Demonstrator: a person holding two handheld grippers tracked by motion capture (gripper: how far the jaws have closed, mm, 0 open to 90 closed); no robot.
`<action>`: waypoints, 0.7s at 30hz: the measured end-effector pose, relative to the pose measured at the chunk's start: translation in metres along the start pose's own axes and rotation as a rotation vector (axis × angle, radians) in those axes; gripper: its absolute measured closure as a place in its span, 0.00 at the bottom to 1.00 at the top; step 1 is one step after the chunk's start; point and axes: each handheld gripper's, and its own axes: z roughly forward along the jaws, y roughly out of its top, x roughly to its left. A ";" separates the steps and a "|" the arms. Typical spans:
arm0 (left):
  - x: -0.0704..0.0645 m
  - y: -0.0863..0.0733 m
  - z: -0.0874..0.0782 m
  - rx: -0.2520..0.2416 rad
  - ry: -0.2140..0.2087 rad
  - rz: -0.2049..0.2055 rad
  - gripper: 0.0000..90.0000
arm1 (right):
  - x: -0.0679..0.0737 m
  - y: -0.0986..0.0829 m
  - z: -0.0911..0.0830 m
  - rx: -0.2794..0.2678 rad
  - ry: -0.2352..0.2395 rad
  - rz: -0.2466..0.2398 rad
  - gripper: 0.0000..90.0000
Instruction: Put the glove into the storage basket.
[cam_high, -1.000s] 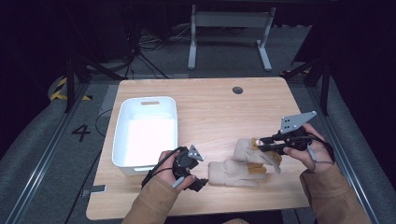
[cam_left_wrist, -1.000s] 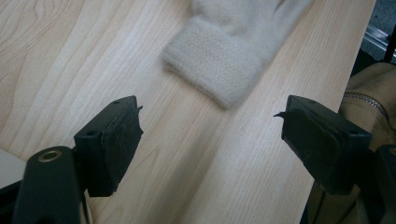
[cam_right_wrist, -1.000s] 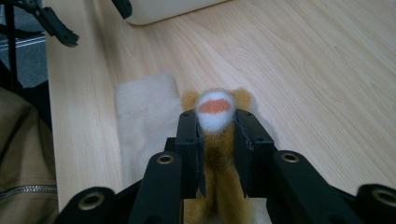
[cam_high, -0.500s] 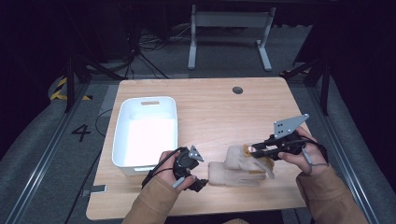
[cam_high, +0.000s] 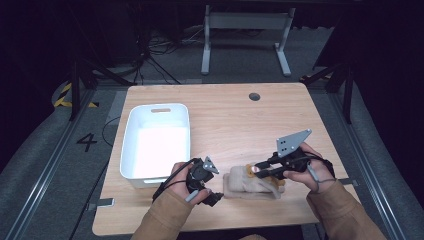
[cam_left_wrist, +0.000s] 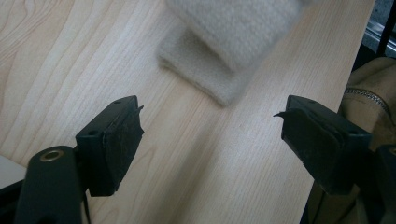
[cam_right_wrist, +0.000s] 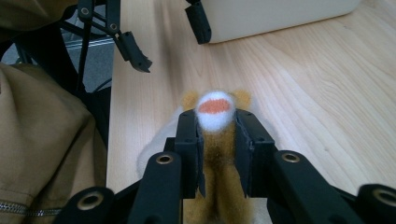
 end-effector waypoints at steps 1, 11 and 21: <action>0.000 0.000 0.000 0.000 0.000 0.000 0.23 | 0.000 0.000 0.000 0.000 0.000 0.000 0.81; 0.000 0.000 0.000 -0.001 0.000 -0.005 0.23 | -0.003 -0.007 0.023 0.038 0.038 0.000 0.80; -0.001 0.002 0.003 -0.026 0.009 -0.025 0.20 | -0.008 -0.015 0.031 0.111 0.045 0.008 0.79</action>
